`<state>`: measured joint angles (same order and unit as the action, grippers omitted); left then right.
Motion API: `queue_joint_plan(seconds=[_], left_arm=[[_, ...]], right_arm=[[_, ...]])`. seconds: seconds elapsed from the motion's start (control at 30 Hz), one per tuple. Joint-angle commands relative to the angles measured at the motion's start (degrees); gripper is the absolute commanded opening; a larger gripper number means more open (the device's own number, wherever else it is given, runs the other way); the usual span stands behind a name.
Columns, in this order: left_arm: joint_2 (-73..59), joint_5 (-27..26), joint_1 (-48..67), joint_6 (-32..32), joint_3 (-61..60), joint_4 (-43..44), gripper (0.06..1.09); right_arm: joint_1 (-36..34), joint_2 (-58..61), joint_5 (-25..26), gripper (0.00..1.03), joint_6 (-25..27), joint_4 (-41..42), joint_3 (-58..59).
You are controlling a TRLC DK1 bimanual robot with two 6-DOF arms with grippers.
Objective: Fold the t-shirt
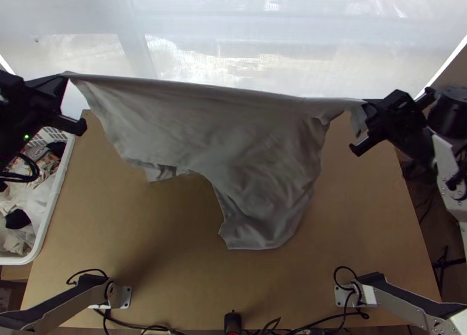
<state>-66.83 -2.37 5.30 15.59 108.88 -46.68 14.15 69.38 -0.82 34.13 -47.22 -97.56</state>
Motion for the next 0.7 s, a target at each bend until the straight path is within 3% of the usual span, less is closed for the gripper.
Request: queue_joint_plan(seconds=[0.0,0.4,0.67], left_arm=[[6.8,0.35,0.32,3.3,5.38,-0.17,0.09],[18.31,0.09,-2.58,3.13,10.12,-0.17,0.09],[21.92,-3.34,-5.74,1.37,13.99,0.01,0.09]], right_arm=[[-0.27,-7.51,3.37,0.03,3.05,-1.12,-7.38],[-0.18,-20.69,5.21,0.03,17.2,1.43,-10.72],[-0.79,-24.3,5.04,0.03,18.87,-1.29,-15.73]])
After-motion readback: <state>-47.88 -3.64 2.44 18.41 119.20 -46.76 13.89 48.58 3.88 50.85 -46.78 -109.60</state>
